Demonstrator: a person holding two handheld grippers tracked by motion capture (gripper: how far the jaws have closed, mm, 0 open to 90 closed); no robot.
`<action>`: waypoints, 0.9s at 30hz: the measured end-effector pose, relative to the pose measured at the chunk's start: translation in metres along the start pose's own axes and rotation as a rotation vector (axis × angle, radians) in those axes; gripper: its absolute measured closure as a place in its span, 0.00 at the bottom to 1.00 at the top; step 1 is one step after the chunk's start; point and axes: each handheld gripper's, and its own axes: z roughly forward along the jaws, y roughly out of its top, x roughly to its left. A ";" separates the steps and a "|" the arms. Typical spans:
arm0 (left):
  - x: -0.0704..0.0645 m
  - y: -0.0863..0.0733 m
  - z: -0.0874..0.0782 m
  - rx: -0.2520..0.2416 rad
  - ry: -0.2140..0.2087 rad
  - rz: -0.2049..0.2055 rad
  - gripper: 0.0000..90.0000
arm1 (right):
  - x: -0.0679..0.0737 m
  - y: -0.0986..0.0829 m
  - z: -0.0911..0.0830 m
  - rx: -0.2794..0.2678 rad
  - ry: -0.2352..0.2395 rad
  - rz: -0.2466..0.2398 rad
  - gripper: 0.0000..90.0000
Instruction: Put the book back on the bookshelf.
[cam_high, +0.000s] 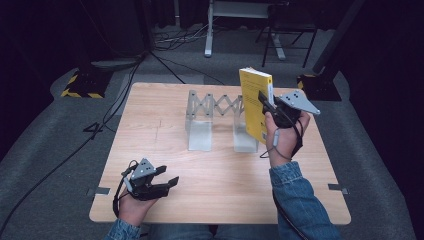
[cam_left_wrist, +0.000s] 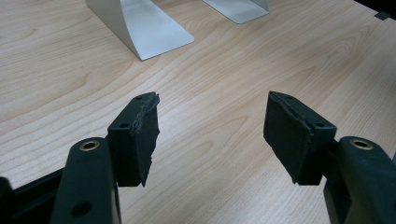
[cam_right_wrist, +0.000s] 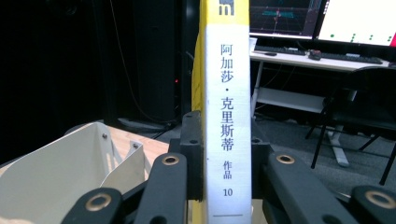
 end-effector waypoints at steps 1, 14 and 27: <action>0.000 0.000 0.000 0.000 -0.001 -0.001 0.40 | 0.001 -0.002 0.003 -0.003 -0.003 0.000 0.84; 0.002 -0.003 -0.001 0.002 -0.003 0.008 0.40 | 0.007 -0.036 0.029 -0.019 -0.012 -0.025 0.84; 0.000 -0.003 0.001 0.009 -0.007 0.016 0.40 | 0.000 -0.069 0.029 -0.007 -0.009 -0.005 0.84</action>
